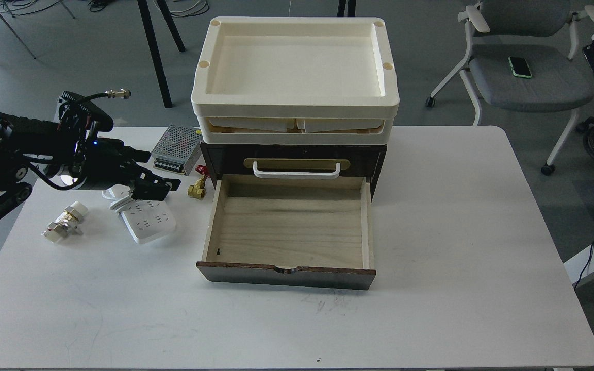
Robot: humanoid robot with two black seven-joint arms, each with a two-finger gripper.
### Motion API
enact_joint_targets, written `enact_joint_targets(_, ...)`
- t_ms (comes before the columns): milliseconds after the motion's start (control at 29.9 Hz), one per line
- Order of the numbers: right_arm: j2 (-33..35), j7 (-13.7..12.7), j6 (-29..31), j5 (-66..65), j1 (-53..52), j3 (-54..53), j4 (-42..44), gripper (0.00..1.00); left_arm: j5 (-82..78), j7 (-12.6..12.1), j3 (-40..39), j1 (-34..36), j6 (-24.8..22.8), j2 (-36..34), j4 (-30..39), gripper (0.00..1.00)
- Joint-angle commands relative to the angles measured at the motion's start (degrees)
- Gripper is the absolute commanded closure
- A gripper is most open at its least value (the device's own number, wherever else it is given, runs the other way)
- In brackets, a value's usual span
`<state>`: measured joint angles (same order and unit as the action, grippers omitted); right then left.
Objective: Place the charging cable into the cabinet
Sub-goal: 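Reach the left gripper toward the white power strip beside the cabinet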
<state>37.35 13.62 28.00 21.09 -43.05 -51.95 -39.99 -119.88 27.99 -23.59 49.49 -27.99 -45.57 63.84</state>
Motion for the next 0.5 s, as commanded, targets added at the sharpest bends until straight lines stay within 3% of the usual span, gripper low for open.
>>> enact_joint_targets(0, -0.1, 0.0, 0.0, 0.0, 0.3, 0.0, 0.0, 0.0, -0.2, 0.0, 4.1, 0.3, 0.0, 4.6, -7.5, 0.02)
enact_joint_targets(234, -0.1, 0.0, 0.0, 0.0, 1.0, 0.0, -0.1, 0.0, -0.1, 0.0, 10.7, 2.0, 0.0, 9.0, -17.3, 0.07)
enact_joint_targets(468, -0.3, 0.0, 0.0, 0.0, 1.7, 0.1, -0.1, 0.0, 0.2, 0.0, 11.6, 2.3, 0.0, 10.1, -23.0, 0.07)
